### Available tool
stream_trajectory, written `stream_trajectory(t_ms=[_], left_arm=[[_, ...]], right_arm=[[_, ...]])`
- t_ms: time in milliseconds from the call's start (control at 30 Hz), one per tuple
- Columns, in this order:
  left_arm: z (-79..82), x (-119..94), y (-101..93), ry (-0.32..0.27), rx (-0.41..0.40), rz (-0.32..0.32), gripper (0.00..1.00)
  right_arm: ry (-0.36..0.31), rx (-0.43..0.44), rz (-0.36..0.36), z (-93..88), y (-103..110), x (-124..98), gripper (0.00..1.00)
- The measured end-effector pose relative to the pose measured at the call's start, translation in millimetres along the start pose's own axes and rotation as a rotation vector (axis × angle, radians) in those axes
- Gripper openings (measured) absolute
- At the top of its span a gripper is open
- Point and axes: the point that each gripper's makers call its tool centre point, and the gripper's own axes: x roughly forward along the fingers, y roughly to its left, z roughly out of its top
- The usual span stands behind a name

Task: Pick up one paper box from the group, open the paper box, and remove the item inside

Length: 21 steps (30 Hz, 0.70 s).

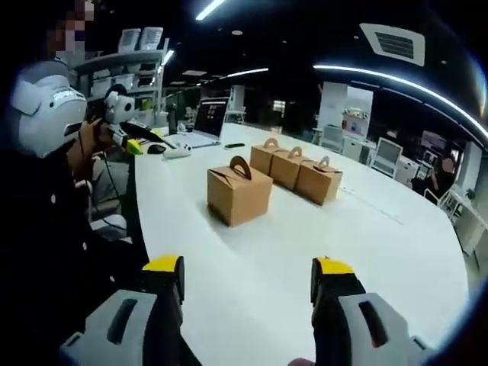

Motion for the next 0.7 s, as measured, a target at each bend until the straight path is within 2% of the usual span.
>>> stream_trajectory(t_ms=[267, 567, 700], left_arm=[[6.1, 12, -5.6, -0.040, -0.016, -0.009, 0.59], [4.5, 20, -16.9, -0.035, -0.013, -0.039, 0.59], [4.3, 23, -20.8, -0.035, -0.015, -0.047, 0.59]], right_arm=[[-0.013, -0.014, 0.057, 4.5, 5, 17, 0.69], [-0.033, -0.021, 0.118, 5.4, 10, 40, 0.71], [-0.053, -0.042, 0.140, 12.4, 8, 53, 0.72]])
